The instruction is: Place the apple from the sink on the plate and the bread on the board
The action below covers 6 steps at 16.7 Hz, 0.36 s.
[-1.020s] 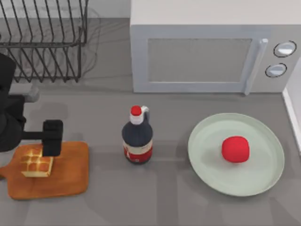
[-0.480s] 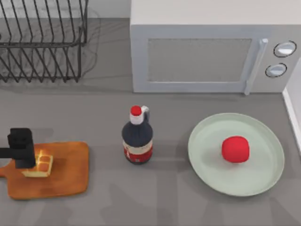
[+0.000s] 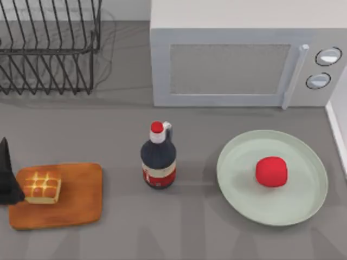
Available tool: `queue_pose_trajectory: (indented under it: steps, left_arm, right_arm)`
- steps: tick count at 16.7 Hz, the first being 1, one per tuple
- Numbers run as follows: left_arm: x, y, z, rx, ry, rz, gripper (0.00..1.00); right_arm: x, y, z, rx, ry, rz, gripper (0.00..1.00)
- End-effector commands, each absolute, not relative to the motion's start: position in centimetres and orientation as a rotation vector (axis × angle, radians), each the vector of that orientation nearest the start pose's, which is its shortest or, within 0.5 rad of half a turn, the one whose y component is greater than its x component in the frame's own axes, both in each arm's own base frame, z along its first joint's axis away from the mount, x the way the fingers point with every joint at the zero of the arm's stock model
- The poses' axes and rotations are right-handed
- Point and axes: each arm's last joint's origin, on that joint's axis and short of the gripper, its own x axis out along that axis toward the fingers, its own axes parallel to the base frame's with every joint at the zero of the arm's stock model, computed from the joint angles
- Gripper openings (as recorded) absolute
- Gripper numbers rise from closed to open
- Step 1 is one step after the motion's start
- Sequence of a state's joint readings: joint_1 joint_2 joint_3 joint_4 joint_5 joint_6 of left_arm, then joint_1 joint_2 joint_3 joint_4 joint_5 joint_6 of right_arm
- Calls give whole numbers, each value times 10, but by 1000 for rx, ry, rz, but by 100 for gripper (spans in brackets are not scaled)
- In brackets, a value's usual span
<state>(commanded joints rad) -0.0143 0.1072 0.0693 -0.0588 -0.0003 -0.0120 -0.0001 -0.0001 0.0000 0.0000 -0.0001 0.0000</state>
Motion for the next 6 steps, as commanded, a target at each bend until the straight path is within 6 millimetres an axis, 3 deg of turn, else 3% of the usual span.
queue_pose_trajectory:
  steps: [6]
  left_arm:
    - [106, -1, 160, 0, 0, 0, 100]
  right_arm:
    - [106, -1, 160, 0, 0, 0, 100]
